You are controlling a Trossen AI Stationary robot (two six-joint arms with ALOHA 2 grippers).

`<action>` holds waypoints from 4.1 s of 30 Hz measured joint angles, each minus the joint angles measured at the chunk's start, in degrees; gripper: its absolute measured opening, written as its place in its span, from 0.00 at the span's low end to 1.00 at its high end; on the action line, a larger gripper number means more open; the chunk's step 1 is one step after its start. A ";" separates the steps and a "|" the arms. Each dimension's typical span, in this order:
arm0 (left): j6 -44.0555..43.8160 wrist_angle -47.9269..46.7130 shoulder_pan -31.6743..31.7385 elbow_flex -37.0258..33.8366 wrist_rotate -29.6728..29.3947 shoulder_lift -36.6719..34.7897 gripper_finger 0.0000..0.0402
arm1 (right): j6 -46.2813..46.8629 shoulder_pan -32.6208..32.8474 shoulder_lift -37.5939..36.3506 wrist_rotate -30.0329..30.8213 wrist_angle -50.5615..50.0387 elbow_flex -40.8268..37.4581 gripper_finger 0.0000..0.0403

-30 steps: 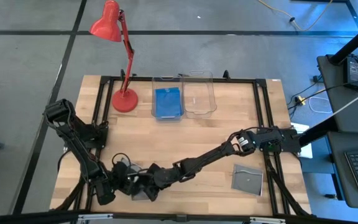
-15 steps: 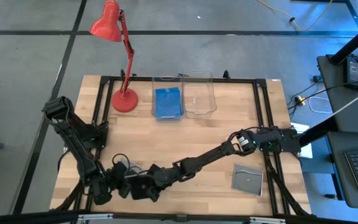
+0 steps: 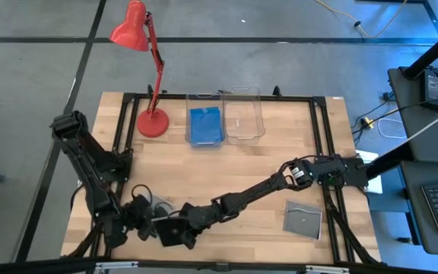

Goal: Pick & place jewel cases by type
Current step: Put the middle black CD case into the right transparent bin

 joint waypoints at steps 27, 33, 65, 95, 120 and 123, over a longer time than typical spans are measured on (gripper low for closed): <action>4.64 -11.63 -5.53 2.97 -27.15 -18.41 0.39 | -37.42 -8.30 -10.83 7.93 -60.55 21.75 0.05; 8.46 -11.68 -5.10 2.97 -33.19 -18.82 0.39 | -39.03 -10.39 -16.18 21.36 -76.98 22.10 0.05; 20.64 -11.48 14.63 2.89 -41.22 -18.66 0.39 | -51.33 -36.99 -20.31 39.57 -90.64 10.46 0.05; 28.55 -11.64 24.02 2.89 -34.69 -18.64 0.39 | -61.77 -39.28 -20.26 43.20 -68.91 -11.72 0.19; 30.48 -11.67 24.02 2.89 -34.71 -18.64 0.39 | -66.23 -39.33 -20.26 26.97 -72.56 -11.69 0.31; 30.48 -11.67 24.02 2.89 -34.71 -18.64 0.39 | -67.39 -39.67 -20.26 25.29 -72.58 -11.69 0.31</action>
